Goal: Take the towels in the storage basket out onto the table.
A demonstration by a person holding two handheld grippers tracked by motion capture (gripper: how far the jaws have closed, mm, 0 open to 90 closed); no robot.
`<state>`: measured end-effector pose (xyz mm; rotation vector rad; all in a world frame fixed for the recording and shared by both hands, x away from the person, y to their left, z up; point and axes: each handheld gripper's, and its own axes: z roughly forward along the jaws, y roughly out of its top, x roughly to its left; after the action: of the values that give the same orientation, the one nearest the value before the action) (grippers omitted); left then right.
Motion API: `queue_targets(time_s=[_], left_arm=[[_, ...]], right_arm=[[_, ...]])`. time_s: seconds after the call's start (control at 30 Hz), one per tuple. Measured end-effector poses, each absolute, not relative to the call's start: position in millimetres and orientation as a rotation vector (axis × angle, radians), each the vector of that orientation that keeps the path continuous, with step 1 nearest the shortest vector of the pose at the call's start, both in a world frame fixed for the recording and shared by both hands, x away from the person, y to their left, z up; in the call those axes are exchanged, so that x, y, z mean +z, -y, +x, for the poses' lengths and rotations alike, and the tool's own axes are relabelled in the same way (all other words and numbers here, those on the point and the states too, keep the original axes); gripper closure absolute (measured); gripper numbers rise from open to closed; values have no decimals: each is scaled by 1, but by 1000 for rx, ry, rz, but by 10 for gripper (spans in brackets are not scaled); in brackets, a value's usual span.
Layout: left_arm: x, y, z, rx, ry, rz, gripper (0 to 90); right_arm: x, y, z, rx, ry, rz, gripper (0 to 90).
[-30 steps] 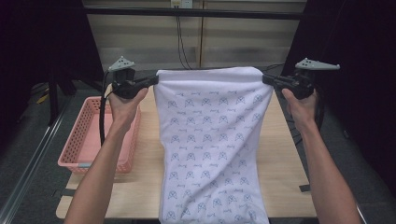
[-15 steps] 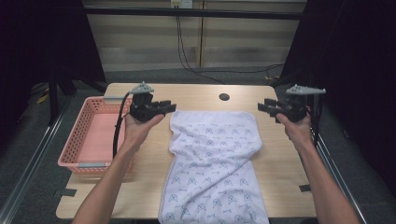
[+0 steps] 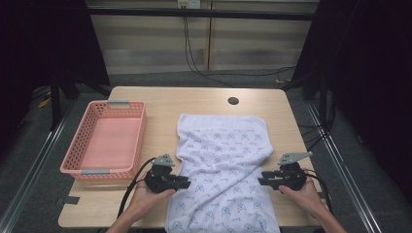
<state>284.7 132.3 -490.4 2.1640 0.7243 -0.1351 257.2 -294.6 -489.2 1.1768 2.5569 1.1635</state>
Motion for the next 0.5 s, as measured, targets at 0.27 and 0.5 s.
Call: queue_targets(time_s=[0.27,0.5], left_arm=[[-498,-159,280,-67,-836,2163,696],[-496,-167,265,-42,-820,2205,761]], right_arm=[[-494,299,243,1072,-2591,1133,664],[-491,301,221,996,-2617,1080,868]])
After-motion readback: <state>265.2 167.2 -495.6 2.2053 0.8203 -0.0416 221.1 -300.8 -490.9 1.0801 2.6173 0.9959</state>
